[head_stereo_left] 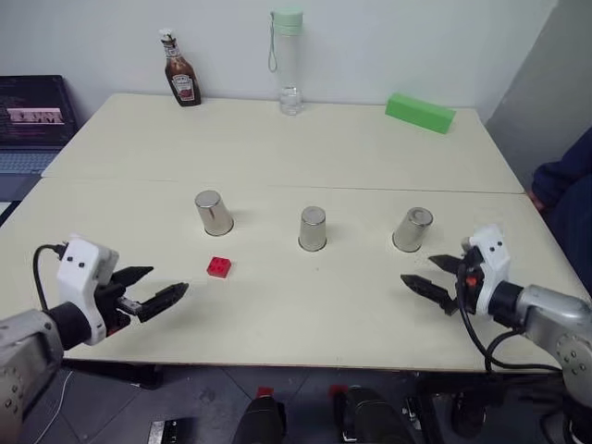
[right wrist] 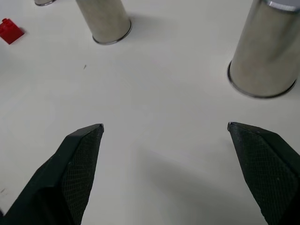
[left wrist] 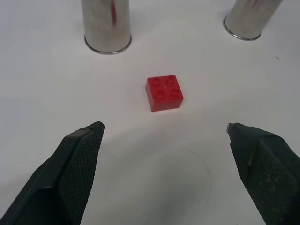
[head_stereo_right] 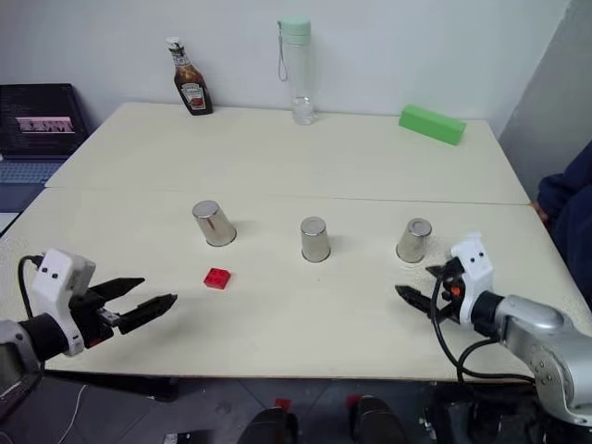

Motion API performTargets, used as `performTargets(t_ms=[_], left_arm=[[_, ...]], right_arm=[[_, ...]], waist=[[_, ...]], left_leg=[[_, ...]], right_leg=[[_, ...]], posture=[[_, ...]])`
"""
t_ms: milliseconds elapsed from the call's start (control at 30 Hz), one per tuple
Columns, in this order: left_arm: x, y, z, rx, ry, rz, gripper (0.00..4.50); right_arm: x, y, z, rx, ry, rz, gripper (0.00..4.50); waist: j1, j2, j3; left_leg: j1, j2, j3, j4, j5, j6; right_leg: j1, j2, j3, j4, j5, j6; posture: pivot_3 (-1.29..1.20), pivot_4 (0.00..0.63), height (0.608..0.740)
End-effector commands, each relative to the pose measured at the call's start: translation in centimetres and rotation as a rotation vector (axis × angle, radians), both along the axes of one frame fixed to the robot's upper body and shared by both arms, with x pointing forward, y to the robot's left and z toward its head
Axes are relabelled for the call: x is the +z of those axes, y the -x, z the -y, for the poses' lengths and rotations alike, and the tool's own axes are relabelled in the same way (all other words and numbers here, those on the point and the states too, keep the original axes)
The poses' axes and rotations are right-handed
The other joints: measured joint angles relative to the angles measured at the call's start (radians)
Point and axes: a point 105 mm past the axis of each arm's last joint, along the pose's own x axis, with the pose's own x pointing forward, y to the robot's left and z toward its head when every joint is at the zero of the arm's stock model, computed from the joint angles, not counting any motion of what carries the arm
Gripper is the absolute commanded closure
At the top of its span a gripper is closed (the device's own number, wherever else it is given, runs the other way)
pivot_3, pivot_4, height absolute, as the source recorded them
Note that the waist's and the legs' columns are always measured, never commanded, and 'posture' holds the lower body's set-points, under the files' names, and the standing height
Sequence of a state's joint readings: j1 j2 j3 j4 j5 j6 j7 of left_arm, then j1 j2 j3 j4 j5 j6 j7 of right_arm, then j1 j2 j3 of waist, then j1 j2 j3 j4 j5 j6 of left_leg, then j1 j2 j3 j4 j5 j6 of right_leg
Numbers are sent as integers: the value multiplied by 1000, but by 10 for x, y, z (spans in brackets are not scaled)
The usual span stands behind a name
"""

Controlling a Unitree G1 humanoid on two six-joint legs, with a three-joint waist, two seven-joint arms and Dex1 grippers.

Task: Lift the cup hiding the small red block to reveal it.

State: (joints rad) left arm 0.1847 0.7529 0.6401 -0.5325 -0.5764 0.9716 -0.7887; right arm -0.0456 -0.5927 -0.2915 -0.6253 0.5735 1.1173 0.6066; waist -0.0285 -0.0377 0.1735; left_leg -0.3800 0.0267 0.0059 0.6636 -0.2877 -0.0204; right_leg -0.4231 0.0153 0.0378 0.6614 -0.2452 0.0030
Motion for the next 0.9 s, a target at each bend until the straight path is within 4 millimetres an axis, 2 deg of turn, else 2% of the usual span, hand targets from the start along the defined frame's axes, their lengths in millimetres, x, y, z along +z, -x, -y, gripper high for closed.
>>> performTargets(t_ms=[33, 133, 333, 467, 700, 900], left_arm=[[16, -4, 3, -15, -18, 73, 29], [25, -10, -1, -7, -20, 95, 29], [26, -11, -10, 14, -35, 94, 29], [30, -11, -16, 45, -7, 116, 29], [31, -14, -16, 50, -13, 144, 29], [36, -19, -16, 40, -13, 156, 29]], right_arm=[[8, 5, -2, 18, 14, 41, 0], [12, 2, 4, -11, 18, 59, 0], [20, 1, 12, -53, 28, 96, 0], [36, -1, 18, -132, -30, 203, 0], [27, 5, 21, -170, -27, 218, 0], [27, 5, 20, -169, -27, 227, 0]], waist=[[-1, 0, 0], [0, 0, 0], [-3, 0, 0], [-3, 0, 0], [-2, 0, 0], [-2, 0, 0]], left_leg=[[0, 0, 0, 0, 0, 0], [3, 0, 0, 1, 0, 0], [4, 1, 2, 0, 0, 0], [2, 1, 1, -1, 0, 0], [2, 1, 1, 0, 0, 0], [4, 1, 2, 0, 0, 0]], right_leg=[[0, 0, 0, 0, 0, 0], [1, 1, 0, 1, 0, 0], [2, 1, 1, 2, 0, 1], [0, 1, 1, 1, 0, 0], [0, 1, 1, 1, 0, 1], [1, 1, 1, 2, 0, 1]], posture=[[0, 150, 740], [0, 150, 740], [0, 150, 740], [0, 150, 740], [0, 150, 740], [0, 150, 740]])
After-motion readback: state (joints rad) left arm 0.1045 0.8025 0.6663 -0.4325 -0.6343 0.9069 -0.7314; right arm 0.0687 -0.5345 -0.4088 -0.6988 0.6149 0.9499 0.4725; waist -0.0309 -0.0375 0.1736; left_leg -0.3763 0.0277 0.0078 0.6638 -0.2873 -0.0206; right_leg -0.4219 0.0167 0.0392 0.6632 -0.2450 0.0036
